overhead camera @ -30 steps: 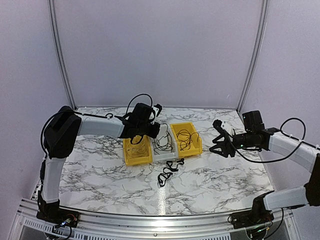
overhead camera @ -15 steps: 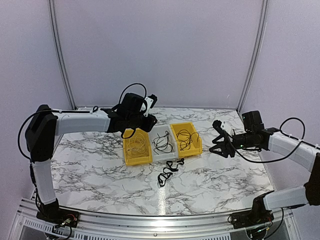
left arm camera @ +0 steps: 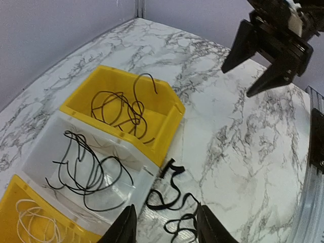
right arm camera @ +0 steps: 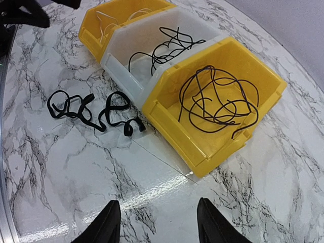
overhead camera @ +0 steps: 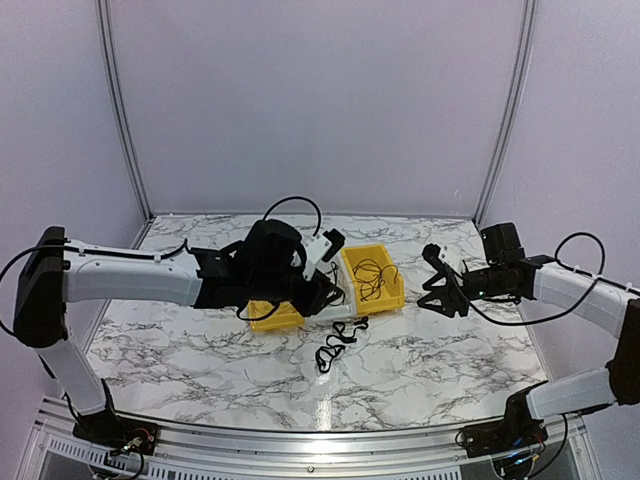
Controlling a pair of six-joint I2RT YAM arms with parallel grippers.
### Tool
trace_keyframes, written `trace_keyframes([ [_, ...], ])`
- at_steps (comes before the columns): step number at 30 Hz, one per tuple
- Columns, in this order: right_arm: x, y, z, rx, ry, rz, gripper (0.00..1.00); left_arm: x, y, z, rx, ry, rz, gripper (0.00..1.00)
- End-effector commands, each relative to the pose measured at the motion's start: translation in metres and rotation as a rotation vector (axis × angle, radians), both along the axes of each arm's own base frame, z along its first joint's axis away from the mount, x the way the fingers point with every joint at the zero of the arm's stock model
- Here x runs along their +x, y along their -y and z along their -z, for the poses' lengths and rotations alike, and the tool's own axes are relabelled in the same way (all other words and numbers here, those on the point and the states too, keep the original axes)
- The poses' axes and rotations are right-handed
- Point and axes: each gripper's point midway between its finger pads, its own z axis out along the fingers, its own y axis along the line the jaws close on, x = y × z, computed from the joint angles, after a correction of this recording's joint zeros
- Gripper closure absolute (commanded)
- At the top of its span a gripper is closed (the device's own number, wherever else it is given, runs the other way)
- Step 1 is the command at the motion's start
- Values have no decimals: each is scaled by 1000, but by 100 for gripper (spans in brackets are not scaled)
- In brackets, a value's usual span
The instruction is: Untangle the cables
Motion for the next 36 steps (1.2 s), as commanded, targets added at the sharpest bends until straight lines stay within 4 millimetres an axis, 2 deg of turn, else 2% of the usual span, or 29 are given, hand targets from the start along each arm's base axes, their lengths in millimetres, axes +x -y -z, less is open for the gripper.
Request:
trace_keyframes([
  [1,0,-5,8,-37,1,-29,49,-35,-11,18,7,-107,-23,56],
  [6,-1,-11,15,-71,2,-46,49,-51,-35,60,-12,-290,-248,47],
  [9,-2,-14,19,-86,1,-54,49,-58,-43,83,-24,-392,-323,47],
  [15,-3,-16,24,-105,-5,-62,49,-70,-14,106,-101,-545,-282,47],
  [17,-3,-15,24,-107,-6,-60,49,-70,-11,116,-92,-567,-290,48],
  [21,-3,-15,22,-108,5,-61,49,-73,-7,136,-53,-626,-315,56],
  [24,-4,-15,22,-110,5,-61,49,-74,-9,142,-28,-645,-330,64],
  [27,-4,-15,22,-112,6,-60,49,-76,-7,138,-33,-651,-314,78],
  [30,-4,-15,23,-114,8,-62,49,-73,-10,121,-38,-610,-308,87],
  [34,-4,-15,22,-115,10,-63,49,-62,-16,77,-45,-460,-263,100],
  [36,-4,-15,22,-115,9,-64,49,-60,-16,50,-56,-391,-225,100],
])
